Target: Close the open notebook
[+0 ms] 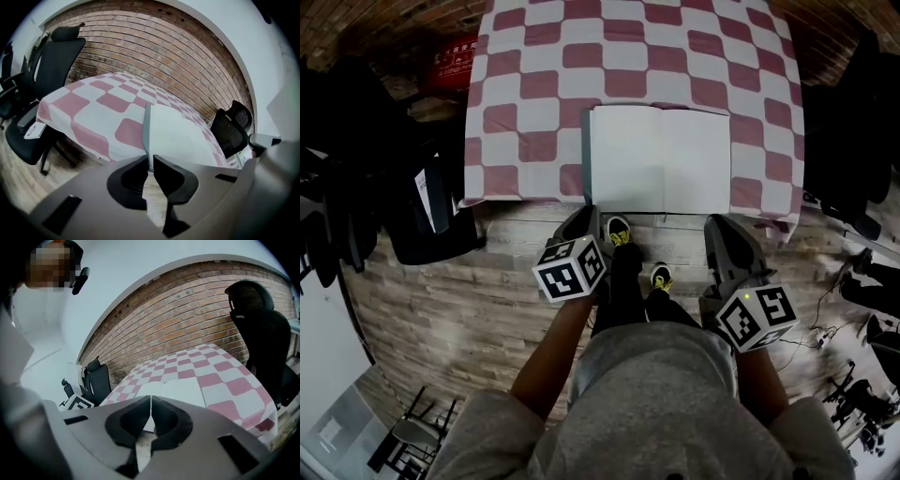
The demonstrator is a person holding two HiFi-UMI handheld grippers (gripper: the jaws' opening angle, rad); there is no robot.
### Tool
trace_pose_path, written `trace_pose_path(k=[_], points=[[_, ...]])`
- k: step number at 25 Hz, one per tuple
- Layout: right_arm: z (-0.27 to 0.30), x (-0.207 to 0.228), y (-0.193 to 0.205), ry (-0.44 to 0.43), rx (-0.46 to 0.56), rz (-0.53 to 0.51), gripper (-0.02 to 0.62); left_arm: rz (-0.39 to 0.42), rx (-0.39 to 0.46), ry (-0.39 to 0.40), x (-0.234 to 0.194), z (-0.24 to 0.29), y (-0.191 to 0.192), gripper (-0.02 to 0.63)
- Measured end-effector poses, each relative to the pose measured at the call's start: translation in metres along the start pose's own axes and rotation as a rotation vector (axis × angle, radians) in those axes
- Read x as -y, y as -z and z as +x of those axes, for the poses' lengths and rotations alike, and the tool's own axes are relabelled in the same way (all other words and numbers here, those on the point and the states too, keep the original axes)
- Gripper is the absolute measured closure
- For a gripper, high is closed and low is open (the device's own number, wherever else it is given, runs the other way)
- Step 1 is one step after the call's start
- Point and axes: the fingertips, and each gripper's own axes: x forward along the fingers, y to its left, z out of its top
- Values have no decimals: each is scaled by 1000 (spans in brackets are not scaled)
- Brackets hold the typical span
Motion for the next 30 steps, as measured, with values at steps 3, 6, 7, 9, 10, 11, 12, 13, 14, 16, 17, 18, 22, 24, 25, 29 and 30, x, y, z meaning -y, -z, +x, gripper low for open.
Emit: trace_pose_path(k=[3, 6, 7, 9, 10, 11, 12, 13, 14, 16, 17, 18, 22, 24, 25, 29, 30], points=[[-7, 4, -6, 19, 21, 5, 568, 10, 8, 5, 2, -4, 0, 565], [-13, 8, -15, 33, 49, 0, 569, 16, 26, 5, 6, -9, -6, 569], [-16, 10, -17, 39, 60, 0, 568, 20, 32, 5, 7, -11, -8, 569], [-23, 14, -24, 51, 81, 2, 568, 27, 43, 13, 11, -15, -11, 571], [-26, 17, -27, 57, 92, 2, 569, 29, 49, 20, 13, -17, -12, 571], [-30, 20, -30, 63, 101, 0, 568, 30, 56, 28, 16, -19, -14, 571], [-34, 22, -32, 69, 110, -2, 569, 35, 63, 34, 19, -22, -16, 572], [-37, 25, -35, 74, 118, -4, 568, 45, 71, 36, 22, -25, -18, 572], [-41, 27, -36, 78, 125, -5, 568, 59, 81, 37, 27, -28, -21, 572], [-47, 30, -39, 84, 138, -5, 569, 91, 100, 39, 37, -35, -27, 572], [-50, 31, -41, 85, 145, -6, 568, 106, 108, 43, 43, -38, -29, 572], [-53, 32, -43, 85, 153, -8, 569, 123, 116, 49, 48, -40, -30, 572], [-60, 32, -50, 83, 186, -10, 568, 220, 149, 76, 71, -48, -36, 571], [-65, 31, -52, 83, 200, -9, 569, 269, 161, 90, 83, -52, -38, 571], [-69, 31, -53, 84, 207, -10, 568, 291, 165, 99, 89, -54, -39, 571], [-81, 37, -61, 102, 240, -19, 568, 367, 184, 139, 115, -59, -44, 571], [-84, 39, -63, 109, 247, -18, 569, 388, 189, 149, 121, -59, -45, 570]])
